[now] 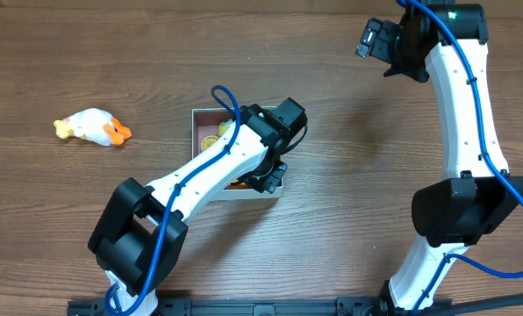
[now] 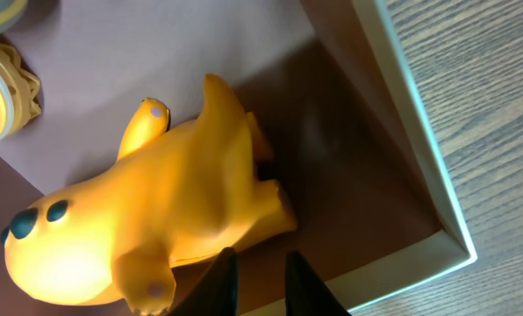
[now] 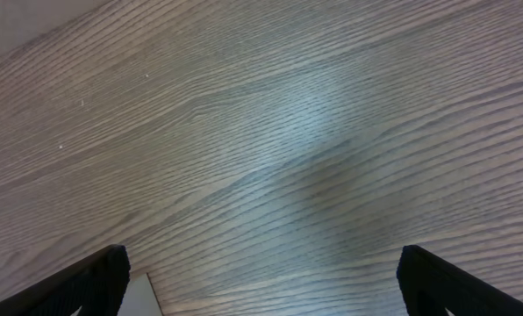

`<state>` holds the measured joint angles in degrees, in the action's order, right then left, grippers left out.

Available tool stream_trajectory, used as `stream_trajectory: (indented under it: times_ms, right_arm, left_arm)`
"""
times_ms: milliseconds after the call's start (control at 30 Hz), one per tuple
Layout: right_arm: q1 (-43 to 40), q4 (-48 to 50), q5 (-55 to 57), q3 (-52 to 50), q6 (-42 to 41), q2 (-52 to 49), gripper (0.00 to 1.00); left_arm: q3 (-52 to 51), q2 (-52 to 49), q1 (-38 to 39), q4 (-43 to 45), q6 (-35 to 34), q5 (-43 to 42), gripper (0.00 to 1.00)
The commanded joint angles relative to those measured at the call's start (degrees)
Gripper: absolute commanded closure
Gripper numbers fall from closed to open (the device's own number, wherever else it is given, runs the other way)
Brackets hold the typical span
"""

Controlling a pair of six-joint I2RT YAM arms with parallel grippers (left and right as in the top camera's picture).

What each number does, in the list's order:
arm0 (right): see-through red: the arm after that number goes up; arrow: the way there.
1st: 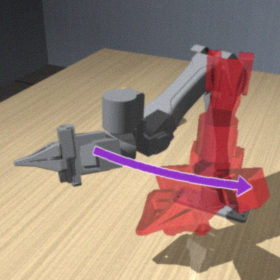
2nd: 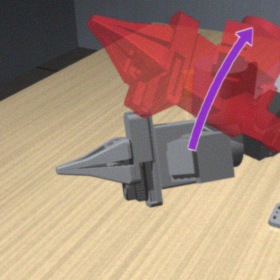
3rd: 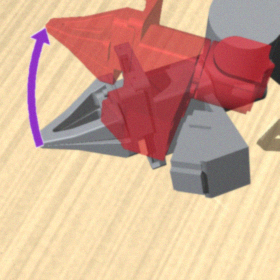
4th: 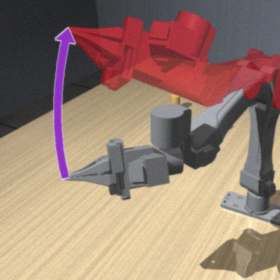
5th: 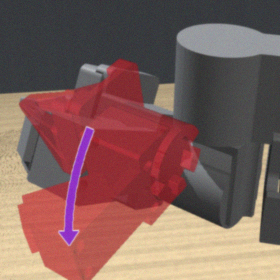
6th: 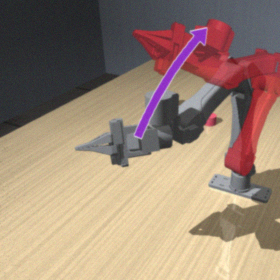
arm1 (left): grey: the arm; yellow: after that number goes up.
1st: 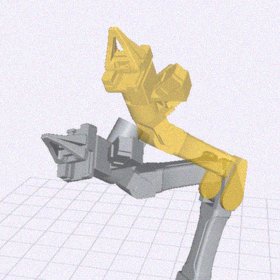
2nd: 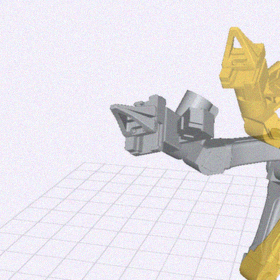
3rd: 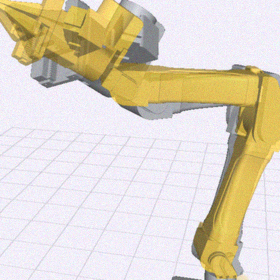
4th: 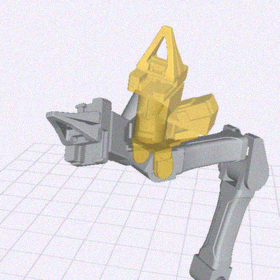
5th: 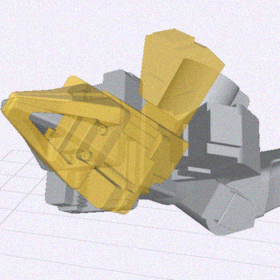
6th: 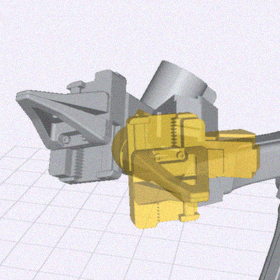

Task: Pack container
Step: 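Lower the wheel into the box beside the ball and release, then move the left gripper to the white plush duck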

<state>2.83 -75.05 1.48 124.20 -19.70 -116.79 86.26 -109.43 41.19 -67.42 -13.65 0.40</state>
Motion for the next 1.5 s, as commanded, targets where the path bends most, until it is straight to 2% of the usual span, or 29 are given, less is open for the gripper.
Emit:
stream_trajectory:
  times_ms: [0,200,500,667,867,967,1133,1233,1333,1467]
  right_arm:
    - [0.09,0.2,0.09,1.33,-0.5,0.09,0.0]
    - [0.09,0.2,0.09,1.33,-0.5,0.09,0.0]
    - [0.09,0.17,0.09,1.33,-0.5,0.09,0.0]
    - [0.09,0.2,0.09,1.33,-0.5,0.09,0.0]
    - [0.09,0.2,0.09,1.33,-0.5,0.09,0.0]
    - [0.09,0.2,0.09,1.33,-0.48,0.09,0.0]
    - [0.09,0.2,0.09,1.33,-0.5,0.09,0.0]
    - [0.09,0.2,0.09,1.33,-0.5,0.09,0.0]
    - [0.09,0.2,0.09,1.33,-0.48,0.09,0.0]
    - [0.09,0.2,0.09,1.33,-0.5,0.09,0.0]
  left_arm:
    - [-0.68,0.02,0.61,-0.07,-1.14,-1.31,0.8]
    - [-0.68,0.02,0.61,-0.81,-0.66,-1.31,0.83]
    - [-0.68,0.02,0.61,-3.87,-0.48,-0.79,0.82]
    - [-0.66,0.02,0.39,0.66,-0.5,4.2,0.66]
    - [0.04,0.04,0.28,9.86,-0.09,9.99,0.53]
    - [4.87,0.04,-0.74,11.63,-1.55,14.14,0.49]
    - [17.29,0.04,-6.82,5.62,-6.03,17.77,0.48]
    - [22.73,0.04,-14.19,0.83,-9.81,19.52,0.44]
    - [24.2,0.04,-23.32,-4.04,-15.52,19.45,0.44]
    - [23.21,0.04,-31.58,-9.09,-22.16,19.43,0.45]
